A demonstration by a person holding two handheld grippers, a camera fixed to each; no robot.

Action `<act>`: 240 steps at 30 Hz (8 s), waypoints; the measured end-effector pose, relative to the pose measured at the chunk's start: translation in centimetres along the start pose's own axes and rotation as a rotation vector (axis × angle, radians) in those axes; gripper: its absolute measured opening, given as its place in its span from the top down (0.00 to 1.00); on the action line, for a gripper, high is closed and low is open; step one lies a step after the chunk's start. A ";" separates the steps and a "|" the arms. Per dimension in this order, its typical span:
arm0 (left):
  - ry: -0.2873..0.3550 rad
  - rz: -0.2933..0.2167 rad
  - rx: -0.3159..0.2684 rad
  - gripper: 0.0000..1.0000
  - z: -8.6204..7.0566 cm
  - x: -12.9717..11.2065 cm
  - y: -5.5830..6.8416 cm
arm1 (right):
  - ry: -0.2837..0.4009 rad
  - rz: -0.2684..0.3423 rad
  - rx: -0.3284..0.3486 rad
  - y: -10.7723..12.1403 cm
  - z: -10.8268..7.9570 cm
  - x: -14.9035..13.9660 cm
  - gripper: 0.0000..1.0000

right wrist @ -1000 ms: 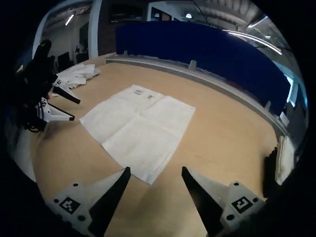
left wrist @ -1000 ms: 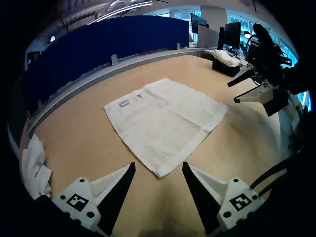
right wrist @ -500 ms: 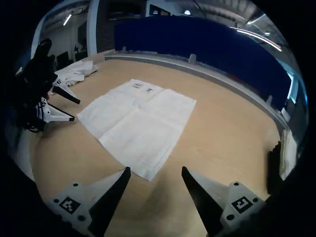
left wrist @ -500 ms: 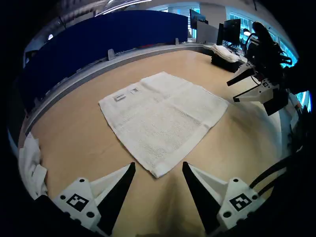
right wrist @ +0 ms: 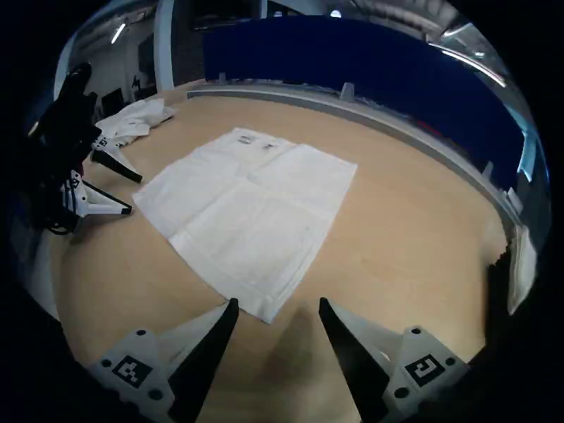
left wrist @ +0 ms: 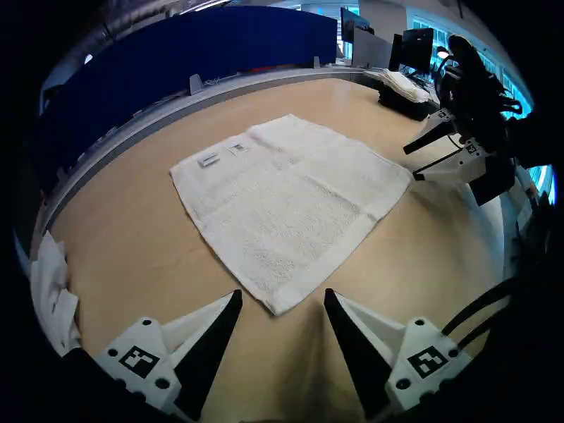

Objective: Fold towel

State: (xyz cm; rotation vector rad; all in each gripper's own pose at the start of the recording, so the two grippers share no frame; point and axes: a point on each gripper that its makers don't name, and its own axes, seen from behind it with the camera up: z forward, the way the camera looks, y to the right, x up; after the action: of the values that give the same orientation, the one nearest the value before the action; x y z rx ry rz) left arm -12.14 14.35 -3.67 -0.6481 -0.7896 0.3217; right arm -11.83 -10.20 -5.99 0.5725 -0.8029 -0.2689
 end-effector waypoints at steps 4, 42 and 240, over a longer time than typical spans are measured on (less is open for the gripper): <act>-0.013 0.000 0.009 0.18 0.0 -0.4 0.0 | -0.013 0.006 0.014 -0.4 0.1 -0.5 0.17; -0.054 -0.027 0.014 0.77 0.7 -0.7 0.4 | -0.029 0.046 0.030 -0.7 0.5 -1.3 0.87; -0.014 -0.384 0.358 0.04 -5.9 1.4 -9.7 | -0.128 0.097 0.063 2.2 1.9 5.3 0.10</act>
State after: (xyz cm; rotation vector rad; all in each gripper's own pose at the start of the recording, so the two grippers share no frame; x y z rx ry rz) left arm -6.53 5.22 0.30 -0.1516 -0.8262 0.1107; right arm -9.61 -11.44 -0.52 0.5774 -0.9627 -0.1928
